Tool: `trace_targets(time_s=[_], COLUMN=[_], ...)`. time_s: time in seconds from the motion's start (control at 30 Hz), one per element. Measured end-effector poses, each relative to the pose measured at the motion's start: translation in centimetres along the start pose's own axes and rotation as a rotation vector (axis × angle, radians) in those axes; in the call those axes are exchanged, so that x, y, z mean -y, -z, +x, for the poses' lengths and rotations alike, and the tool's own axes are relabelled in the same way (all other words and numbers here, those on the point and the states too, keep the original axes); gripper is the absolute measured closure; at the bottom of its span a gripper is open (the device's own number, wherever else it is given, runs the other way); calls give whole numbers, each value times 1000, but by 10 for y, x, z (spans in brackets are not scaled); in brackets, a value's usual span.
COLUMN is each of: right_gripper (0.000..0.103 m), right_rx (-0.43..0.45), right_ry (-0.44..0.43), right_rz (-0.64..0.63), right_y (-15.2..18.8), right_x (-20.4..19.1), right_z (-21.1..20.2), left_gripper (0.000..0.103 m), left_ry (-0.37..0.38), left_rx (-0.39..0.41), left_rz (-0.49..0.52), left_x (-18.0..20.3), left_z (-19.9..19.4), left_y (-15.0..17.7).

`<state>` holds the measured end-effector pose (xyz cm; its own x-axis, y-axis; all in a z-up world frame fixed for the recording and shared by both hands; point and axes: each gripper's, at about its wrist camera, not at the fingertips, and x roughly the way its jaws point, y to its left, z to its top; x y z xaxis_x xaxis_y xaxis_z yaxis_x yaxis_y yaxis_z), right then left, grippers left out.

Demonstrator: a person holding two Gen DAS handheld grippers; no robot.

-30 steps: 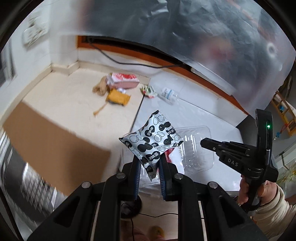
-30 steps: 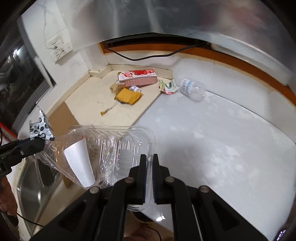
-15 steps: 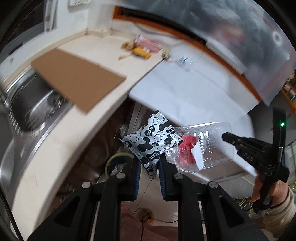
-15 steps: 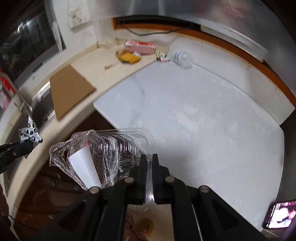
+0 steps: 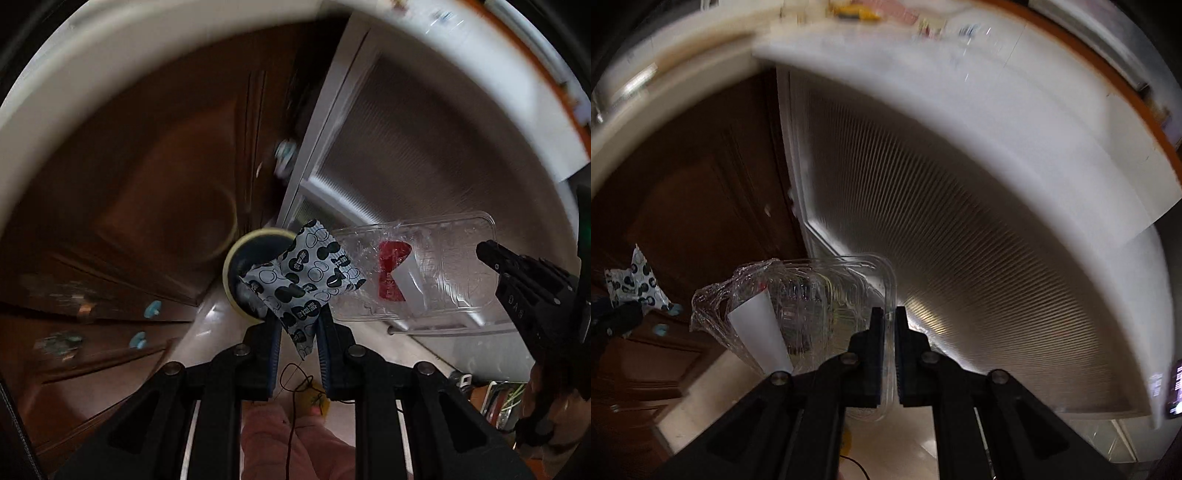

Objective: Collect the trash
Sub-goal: 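Carry the wrapper and tray down over the floor bin and open both tools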

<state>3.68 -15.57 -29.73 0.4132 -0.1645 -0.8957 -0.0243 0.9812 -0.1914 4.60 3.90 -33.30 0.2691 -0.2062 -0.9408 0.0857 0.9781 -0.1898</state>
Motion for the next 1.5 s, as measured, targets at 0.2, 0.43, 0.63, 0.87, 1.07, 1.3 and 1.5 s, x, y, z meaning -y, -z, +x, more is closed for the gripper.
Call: trace_targets(time_s=[0.2,0.43,0.63,0.87,1.07,1.3,1.5], right_gripper=[98,98,97,88,65,65,65], right_rx=[-66,-134,-166,-240,-201,-179,-183], right_ry=[49,56,-4,-105,-142,-160,-196], right_rz=[38,96,141,117,94,98,134], right_y=[21,46,45,54,64,76,78], right_x=[-40,-84,-106,-132,-136,-128,-106], right_z=[115,239,311,372,369,353,327], left_gripper=[87,87,86,71,51,51,51], left_ry=[-20,-15,-46,-84,-95,-88,-98], left_rx=[-41,-60,-54,-83,-90,-78,-62], left_rz=[0,32,60,102,104,113,123], left_x=[-24,-42,-57,-69,-72,-64,-55], left_z=[120,237,302,350,364,354,327], left_y=[1,1,-10,-13,-6,7,11])
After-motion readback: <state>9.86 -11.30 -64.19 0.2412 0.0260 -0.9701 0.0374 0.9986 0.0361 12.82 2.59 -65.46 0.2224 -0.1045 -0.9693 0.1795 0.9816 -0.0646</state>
